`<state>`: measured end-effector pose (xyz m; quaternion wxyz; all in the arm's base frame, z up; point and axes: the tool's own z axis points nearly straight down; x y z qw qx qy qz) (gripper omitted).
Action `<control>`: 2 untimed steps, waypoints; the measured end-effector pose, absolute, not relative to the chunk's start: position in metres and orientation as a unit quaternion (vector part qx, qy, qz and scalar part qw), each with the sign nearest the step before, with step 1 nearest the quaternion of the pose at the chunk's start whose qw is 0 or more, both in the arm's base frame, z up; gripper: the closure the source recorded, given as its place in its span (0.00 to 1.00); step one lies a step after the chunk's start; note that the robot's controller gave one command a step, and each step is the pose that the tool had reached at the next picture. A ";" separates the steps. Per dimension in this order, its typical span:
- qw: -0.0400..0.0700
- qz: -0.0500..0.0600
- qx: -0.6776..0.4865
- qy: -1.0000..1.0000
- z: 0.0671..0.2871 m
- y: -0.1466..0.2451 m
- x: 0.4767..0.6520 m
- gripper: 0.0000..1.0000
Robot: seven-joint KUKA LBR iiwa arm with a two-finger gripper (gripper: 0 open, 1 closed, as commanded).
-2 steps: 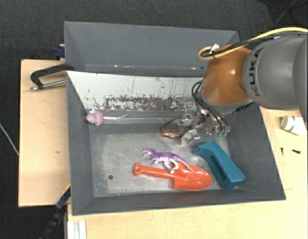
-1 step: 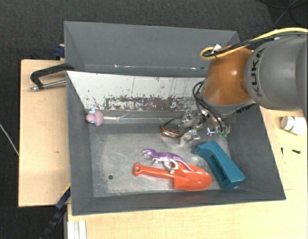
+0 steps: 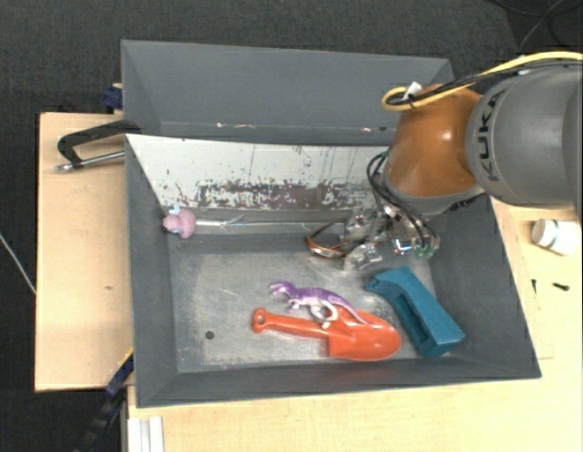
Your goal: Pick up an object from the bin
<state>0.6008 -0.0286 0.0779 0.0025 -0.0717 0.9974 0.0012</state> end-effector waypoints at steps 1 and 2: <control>0.003 0.000 -0.083 0.997 0.087 -0.024 0.598 1.00; 0.003 0.000 -0.078 0.997 0.093 -0.031 0.602 1.00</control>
Offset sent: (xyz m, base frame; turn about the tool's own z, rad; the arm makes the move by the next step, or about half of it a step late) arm 0.0016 -0.0074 0.0167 -0.0093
